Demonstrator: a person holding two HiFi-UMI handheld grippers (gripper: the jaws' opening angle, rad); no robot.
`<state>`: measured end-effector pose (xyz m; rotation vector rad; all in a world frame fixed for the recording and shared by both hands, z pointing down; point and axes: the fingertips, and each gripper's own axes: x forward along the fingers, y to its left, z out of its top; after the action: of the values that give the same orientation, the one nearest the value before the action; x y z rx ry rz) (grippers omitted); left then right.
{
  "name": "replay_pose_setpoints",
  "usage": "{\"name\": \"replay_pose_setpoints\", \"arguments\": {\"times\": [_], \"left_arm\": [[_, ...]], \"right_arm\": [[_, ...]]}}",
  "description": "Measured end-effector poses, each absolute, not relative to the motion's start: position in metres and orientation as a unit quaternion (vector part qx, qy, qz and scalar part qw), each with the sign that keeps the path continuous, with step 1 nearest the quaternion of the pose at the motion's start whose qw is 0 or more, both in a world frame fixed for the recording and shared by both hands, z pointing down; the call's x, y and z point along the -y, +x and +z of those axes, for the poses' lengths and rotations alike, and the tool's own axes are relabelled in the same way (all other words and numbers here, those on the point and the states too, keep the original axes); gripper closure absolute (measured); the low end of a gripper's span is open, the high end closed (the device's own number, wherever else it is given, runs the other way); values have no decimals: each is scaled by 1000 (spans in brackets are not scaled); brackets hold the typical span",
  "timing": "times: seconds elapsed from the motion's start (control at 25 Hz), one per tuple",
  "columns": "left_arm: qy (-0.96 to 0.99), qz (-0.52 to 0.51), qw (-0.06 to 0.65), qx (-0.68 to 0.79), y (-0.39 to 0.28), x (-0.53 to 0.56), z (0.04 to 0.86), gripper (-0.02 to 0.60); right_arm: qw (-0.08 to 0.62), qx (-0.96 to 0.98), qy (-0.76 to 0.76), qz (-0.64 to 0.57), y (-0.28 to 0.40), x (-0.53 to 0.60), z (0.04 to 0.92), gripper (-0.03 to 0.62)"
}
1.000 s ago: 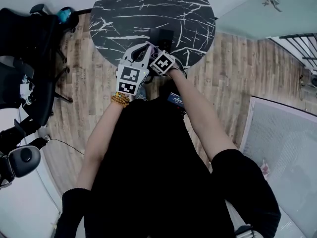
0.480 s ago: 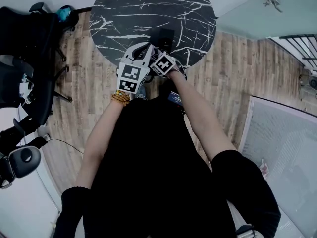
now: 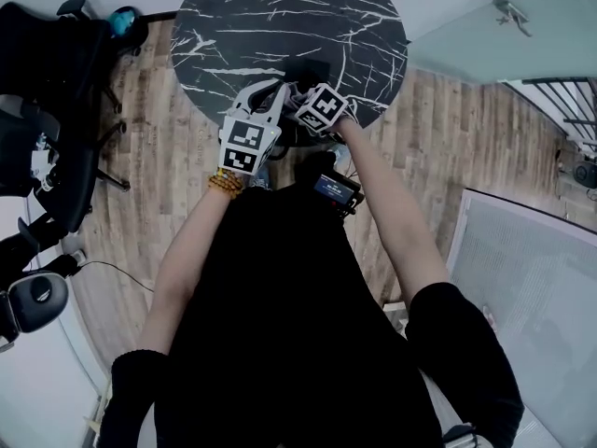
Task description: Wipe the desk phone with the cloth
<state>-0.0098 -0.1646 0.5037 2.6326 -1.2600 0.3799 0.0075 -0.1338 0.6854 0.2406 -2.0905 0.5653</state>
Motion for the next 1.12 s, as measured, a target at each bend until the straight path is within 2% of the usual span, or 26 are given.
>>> {"name": "replay_pose_setpoints", "arguments": {"times": [0.24,0.48,0.8,0.92,1.12], "left_arm": [[888,125,100,431,-16,168,503,569],[884,130,105,437,-23,168,507,569],[881,135,114,439,-25,165,512,569],[884,139,113,433,-19,164,515,569],[888,139,111,425,-11,161,512,569]], "right_arm": [[462,868,72,166,16,181,642,539],[451,866,217,17,41,265,600,539],[441,801,368,-171,62,302,565,539],[463,781,376,-186,69,297,579,539],[509,793,317,-107,72,271,632,539]]}}
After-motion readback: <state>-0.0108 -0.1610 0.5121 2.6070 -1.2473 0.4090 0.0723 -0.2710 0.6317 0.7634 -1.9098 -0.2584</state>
